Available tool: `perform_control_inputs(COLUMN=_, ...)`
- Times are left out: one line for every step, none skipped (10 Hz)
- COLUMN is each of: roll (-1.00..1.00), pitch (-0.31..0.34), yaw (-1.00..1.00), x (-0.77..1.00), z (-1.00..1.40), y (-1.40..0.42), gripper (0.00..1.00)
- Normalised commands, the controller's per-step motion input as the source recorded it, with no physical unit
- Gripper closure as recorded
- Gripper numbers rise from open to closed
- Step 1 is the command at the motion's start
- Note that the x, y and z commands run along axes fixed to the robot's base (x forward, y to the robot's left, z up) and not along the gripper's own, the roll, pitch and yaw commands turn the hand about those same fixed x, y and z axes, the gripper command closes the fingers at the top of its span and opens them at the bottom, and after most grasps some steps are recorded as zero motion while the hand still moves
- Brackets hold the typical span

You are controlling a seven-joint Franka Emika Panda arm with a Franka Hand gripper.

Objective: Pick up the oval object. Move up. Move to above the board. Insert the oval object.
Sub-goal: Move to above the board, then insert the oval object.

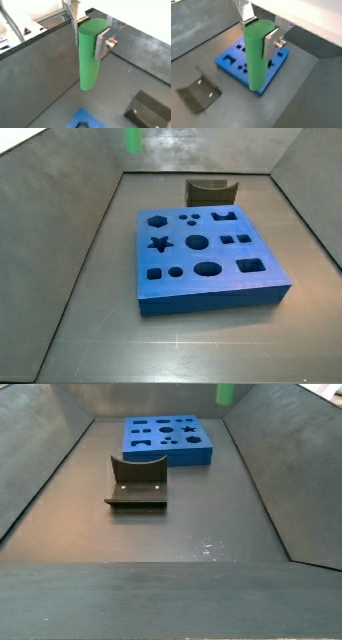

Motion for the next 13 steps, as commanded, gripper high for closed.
perform_control_inputs(roll=-0.01, pitch=0.12, yaw=0.01, x=0.44, z=0.17, y=-1.0, gripper=1.0)
perform_control_inputs(roll=-0.01, pitch=0.122, yaw=0.01, x=0.45, z=0.17, y=-1.0, gripper=1.0)
perform_control_inputs(roll=0.0, pitch=0.128, yaw=0.01, x=0.46, z=0.17, y=-1.0, gripper=1.0)
perform_control_inputs(roll=0.0, pitch=0.128, yaw=0.01, x=0.48, z=0.17, y=-1.0, gripper=1.0)
perform_control_inputs(roll=0.02, pitch=0.138, yaw=0.0, x=0.46, z=0.16, y=-0.86, gripper=1.0)
perform_control_inputs(roll=0.02, pitch=0.129, yaw=0.01, x=0.39, z=0.13, y=-0.68, gripper=1.0)
perform_control_inputs(roll=0.05, pitch=0.113, yaw=0.01, x=0.23, z=0.08, y=-0.38, gripper=1.0)
perform_control_inputs(roll=0.06, pitch=0.087, yaw=0.01, x=0.15, z=0.05, y=-0.22, gripper=1.0)
perform_control_inputs(roll=0.0, pitch=0.0, yaw=0.0, x=-0.02, z=-0.01, y=0.0, gripper=1.0)
perform_control_inputs(roll=0.0, pitch=-0.084, yaw=-0.33, x=0.13, z=-0.17, y=-0.34, gripper=1.0)
perform_control_inputs(roll=0.02, pitch=-0.021, yaw=-0.67, x=0.26, z=-0.24, y=-0.36, gripper=1.0)
perform_control_inputs(roll=0.02, pitch=-0.014, yaw=-0.73, x=0.23, z=-0.24, y=-0.3, gripper=1.0)
perform_control_inputs(roll=0.02, pitch=-0.016, yaw=-0.61, x=0.42, z=-0.27, y=-0.22, gripper=1.0)
